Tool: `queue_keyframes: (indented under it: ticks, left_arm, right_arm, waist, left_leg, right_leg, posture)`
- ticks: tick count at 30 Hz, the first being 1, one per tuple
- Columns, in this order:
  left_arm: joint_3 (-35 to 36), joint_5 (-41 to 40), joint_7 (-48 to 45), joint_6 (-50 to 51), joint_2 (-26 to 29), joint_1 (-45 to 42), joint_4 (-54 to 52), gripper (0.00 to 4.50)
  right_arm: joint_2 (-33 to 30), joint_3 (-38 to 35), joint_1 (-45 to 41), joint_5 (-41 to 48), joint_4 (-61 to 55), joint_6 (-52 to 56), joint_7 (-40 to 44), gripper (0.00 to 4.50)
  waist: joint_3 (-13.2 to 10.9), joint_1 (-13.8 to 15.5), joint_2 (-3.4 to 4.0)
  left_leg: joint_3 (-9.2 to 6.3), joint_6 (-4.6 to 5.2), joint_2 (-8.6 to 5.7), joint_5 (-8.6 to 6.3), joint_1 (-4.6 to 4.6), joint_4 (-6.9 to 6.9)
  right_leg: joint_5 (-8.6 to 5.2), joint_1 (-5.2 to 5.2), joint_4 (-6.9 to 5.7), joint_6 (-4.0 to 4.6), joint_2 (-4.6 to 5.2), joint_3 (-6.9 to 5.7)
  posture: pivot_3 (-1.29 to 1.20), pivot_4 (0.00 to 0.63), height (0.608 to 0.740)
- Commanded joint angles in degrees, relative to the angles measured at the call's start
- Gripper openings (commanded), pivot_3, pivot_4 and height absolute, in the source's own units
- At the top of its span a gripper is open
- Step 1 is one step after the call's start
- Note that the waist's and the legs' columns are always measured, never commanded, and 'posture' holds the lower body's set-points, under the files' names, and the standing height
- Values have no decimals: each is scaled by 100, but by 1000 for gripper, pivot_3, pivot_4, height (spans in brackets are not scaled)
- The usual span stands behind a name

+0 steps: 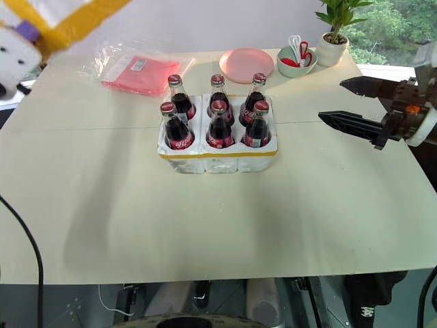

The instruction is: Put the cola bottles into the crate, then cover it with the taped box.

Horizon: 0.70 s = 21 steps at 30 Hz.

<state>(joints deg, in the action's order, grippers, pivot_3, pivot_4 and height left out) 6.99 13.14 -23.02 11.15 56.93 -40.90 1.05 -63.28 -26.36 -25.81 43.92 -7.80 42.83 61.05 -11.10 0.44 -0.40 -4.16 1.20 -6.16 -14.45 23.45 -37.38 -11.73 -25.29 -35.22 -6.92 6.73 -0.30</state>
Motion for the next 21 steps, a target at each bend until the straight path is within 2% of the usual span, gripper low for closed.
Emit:
queue_keyframes:
  ticks: [1, 8, 13, 21]
  left_arm:
    - [-73, -317, -337, -713, -89, -256, -244, 1610]
    - [-226, -863, -1158, -2190, -166, -469, 89, 1610]
    - [-329, -1202, -1818, -3141, -156, -625, 480, 357]
    - [-464, -1637, -2602, -4859, -249, -1163, 1358, 343]
  right_arm:
    - [7, -189, 19, -10, -73, -157, -31, 4500]
    - [58, -59, -34, -119, 81, -309, -80, 4500]
    - [77, -20, -13, -146, 123, -354, -52, 4500]
    - [79, 76, -10, -321, 333, -420, -44, 4500]
  waist:
    - [1, 13, 1]
    - [0, 22, 0]
    - [0, 24, 0]
    - [0, 25, 0]
  left_leg:
    - [0, 0, 0, 1, 0, 0]
    - [0, 0, -1, 1, -1, -8]
    - [2, 1, -1, 1, -1, -9]
    - [3, 3, -3, 1, -1, -17]
  right_leg:
    - [0, 0, 0, 0, -1, 0]
    - [0, 5, -1, 0, 0, 0]
    - [0, 5, -1, 0, -1, 0]
    - [1, 8, -4, 0, -9, 0]
  posture:
    - [0, 150, 740]
    - [0, 150, 740]
    - [0, 150, 740]
    - [0, 150, 740]
